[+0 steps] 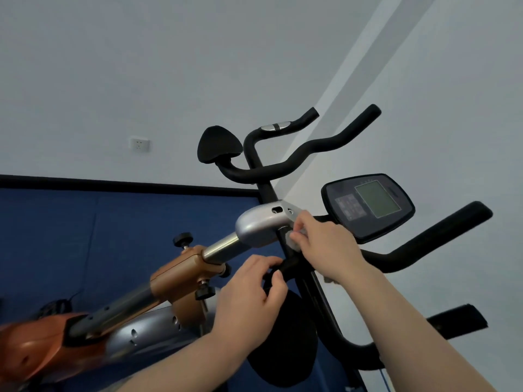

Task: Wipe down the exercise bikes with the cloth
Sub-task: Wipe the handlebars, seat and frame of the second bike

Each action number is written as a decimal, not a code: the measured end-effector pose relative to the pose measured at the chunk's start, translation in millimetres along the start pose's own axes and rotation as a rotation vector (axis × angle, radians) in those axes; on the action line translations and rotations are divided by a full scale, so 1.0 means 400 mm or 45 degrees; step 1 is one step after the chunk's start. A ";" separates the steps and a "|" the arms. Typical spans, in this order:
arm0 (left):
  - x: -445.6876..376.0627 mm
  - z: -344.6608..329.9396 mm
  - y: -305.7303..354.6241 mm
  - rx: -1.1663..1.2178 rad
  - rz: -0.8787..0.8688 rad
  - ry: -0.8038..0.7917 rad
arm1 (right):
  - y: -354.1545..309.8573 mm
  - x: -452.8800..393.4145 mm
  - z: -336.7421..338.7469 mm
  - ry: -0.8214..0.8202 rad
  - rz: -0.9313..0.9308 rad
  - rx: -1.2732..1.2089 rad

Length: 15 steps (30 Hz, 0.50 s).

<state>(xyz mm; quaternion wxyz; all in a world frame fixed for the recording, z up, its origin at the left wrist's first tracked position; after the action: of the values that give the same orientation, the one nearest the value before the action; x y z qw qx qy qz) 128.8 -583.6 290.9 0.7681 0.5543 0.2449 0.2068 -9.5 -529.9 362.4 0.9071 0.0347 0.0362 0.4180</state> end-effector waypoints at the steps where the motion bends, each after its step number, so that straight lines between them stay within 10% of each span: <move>1: -0.001 0.000 0.001 0.001 0.001 -0.001 | 0.006 -0.016 -0.003 -0.028 -0.036 -0.032; 15: 0.007 0.003 0.005 0.040 0.014 -0.010 | -0.007 -0.041 -0.018 -0.098 0.002 0.030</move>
<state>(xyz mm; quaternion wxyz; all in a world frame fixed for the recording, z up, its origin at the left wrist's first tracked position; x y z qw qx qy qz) 131.8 -582.1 292.8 0.7591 0.5686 0.2420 0.2049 -18.9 -543.9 355.5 0.9070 0.0612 0.0063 0.4166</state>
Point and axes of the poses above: each hand's wrist, its own x-axis away from the middle knuckle, its own z-axis out of the back of the hand, y = z × x, the point moved 8 cm from there along -x, towards the middle knuckle, and after that the axes turned 2 degrees about y, right-handed, at the moved point
